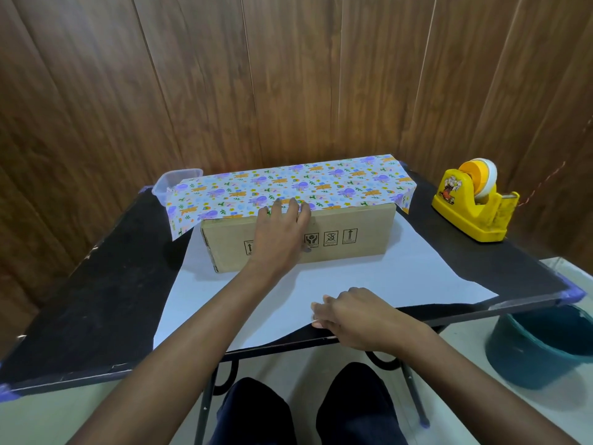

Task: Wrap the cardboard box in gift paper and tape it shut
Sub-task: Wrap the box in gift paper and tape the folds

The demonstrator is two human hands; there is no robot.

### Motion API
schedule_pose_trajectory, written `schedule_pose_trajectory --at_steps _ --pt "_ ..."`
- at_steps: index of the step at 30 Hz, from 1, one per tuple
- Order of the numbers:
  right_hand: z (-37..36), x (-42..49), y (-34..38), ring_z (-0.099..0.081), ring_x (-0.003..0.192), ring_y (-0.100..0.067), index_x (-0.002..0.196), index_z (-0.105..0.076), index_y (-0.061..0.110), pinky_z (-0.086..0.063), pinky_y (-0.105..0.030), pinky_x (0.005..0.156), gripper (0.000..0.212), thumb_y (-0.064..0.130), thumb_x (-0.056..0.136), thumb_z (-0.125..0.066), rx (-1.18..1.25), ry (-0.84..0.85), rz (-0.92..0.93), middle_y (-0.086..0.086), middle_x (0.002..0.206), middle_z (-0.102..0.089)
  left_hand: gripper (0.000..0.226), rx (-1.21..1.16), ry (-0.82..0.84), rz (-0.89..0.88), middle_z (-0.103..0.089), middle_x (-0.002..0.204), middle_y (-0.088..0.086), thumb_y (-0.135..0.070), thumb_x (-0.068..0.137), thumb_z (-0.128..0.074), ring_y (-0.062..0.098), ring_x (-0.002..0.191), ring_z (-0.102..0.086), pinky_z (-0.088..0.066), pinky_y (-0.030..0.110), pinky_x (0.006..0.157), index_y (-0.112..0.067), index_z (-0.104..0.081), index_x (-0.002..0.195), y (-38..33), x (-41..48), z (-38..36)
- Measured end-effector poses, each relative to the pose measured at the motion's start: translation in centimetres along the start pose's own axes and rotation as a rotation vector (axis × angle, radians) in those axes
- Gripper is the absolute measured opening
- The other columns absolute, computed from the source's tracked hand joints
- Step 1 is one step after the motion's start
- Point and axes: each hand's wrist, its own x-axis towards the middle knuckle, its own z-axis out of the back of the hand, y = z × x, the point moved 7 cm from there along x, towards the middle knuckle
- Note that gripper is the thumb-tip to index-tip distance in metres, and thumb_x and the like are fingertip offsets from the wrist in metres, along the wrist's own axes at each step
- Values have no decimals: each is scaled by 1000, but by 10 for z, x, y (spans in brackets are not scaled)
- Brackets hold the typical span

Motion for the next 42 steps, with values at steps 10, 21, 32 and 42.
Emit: schedule_pose_trajectory --at_steps 10,21,32,42 --pt "-9 0 4 -23 143 -17 127 -50 20 -37 -35 104 33 22 97 -35 61 110 28 1 151 -34 84 -129 9 0 -68 101 10 -51 35 -89 32 85 -65 -49 35 71 -10 -65 105 4 1 7" --pt "8 29 -14 -50 117 -17 108 -59 33 -38 -34 98 42 64 87 -40 441 66 -118 10 121 -60 70 -259 268 14 -21 156 0 -47 89 -54 27 144 -15 -10 54 113 -32 -19 148 71 -15 -16" --pt "-4 48 -104 -56 81 -19 78 -62 17 -38 -27 68 13 11 88 -56 692 -466 -500 2 80 -63 66 -232 138 9 -28 153 2 -41 89 -56 28 140 -26 -19 46 112 -25 -27 146 67 -17 -15" --pt "-9 42 -110 -52 66 12 74 -62 16 -37 -4 66 16 4 85 -61 963 -551 -447 11 74 -60 62 -257 -25 65 -69 102 16 -40 56 -86 33 96 -66 -51 45 79 -5 -67 103 53 -19 -8"
